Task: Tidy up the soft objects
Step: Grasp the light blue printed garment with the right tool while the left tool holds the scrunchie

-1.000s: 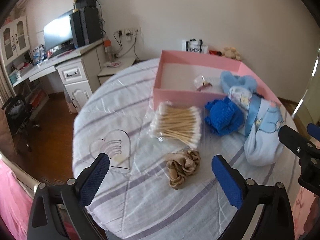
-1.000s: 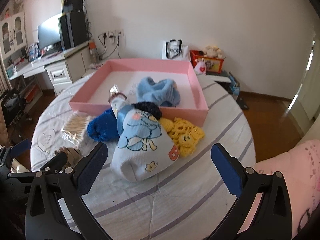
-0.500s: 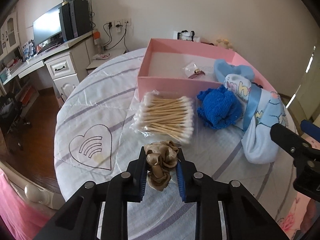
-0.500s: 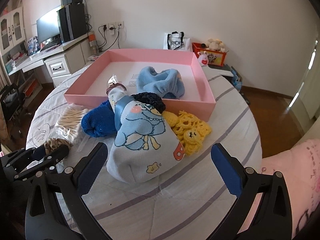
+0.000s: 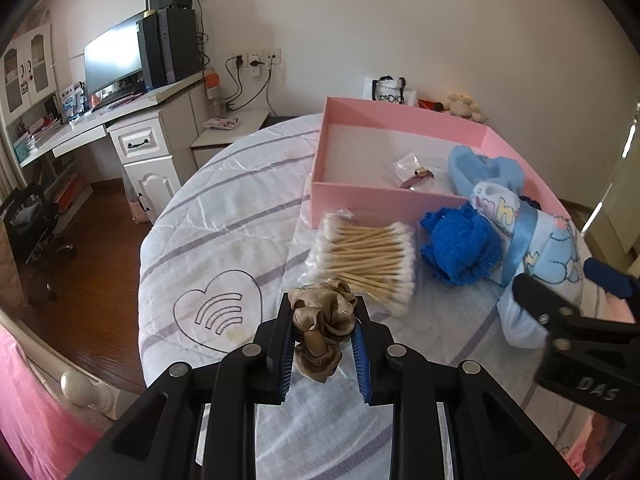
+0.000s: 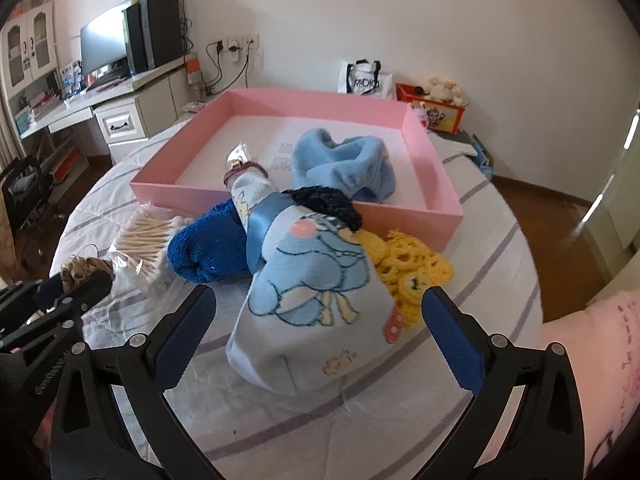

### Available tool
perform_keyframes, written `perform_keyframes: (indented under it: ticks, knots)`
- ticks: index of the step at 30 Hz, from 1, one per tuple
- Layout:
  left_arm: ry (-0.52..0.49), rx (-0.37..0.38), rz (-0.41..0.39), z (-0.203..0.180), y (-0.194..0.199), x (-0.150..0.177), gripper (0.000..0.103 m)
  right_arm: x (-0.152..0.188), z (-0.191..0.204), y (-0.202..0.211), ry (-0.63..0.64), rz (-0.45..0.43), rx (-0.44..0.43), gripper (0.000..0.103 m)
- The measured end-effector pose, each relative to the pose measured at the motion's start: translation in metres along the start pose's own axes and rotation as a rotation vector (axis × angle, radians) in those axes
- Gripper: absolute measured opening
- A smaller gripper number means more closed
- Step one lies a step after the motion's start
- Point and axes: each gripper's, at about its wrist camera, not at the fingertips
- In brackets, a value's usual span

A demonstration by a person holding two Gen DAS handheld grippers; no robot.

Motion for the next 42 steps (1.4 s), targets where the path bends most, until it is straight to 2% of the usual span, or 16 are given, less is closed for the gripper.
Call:
perform_keyframes:
  ticks: [2, 3, 4, 5, 7, 12, 23, 42]
  knots:
    - [0.003, -0.001, 0.000, 0.002, 0.001, -0.002, 0.022, 0.000, 0.003, -0.007, 0.004, 0.016, 0.002, 0.090]
    - [0.004, -0.001, 0.000, 0.002, 0.001, -0.002, 0.022, 0.001, 0.004, -0.008, 0.005, 0.019, 0.017, 0.083]
    - [0.006, -0.001, 0.000, 0.003, 0.001, -0.001, 0.022, 0.002, 0.004, -0.010, 0.011, 0.013, 0.047, 0.079]
    - [0.007, -0.002, 0.000, 0.002, 0.001, -0.002, 0.022, 0.003, 0.004, -0.010, 0.014, 0.005, 0.046, 0.078]
    - [0.007, -0.002, 0.001, 0.002, 0.001, -0.003, 0.022, 0.004, 0.000, -0.007, -0.004, 0.006, 0.000, 0.064]
    - [0.000, 0.002, -0.003, -0.001, 0.005, -0.002, 0.022, 0.006, -0.005, -0.003, -0.016, 0.006, -0.029, 0.056]
    - [-0.024, 0.002, -0.036, -0.011, 0.020, -0.002, 0.022, 0.007, -0.014, 0.019, -0.033, -0.038, -0.043, 0.053]
    - [-0.069, 0.012, -0.169, -0.037, 0.078, 0.006, 0.022, 0.016, -0.038, 0.093, -0.087, -0.217, -0.034, 0.053]
Point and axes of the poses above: each gripper's, at about its wrist camera, not at the fingertips, and y roughly against the way its jaws point, z to its left, x to its underside, and after that the axes turned 5 degrees about z, right-handed
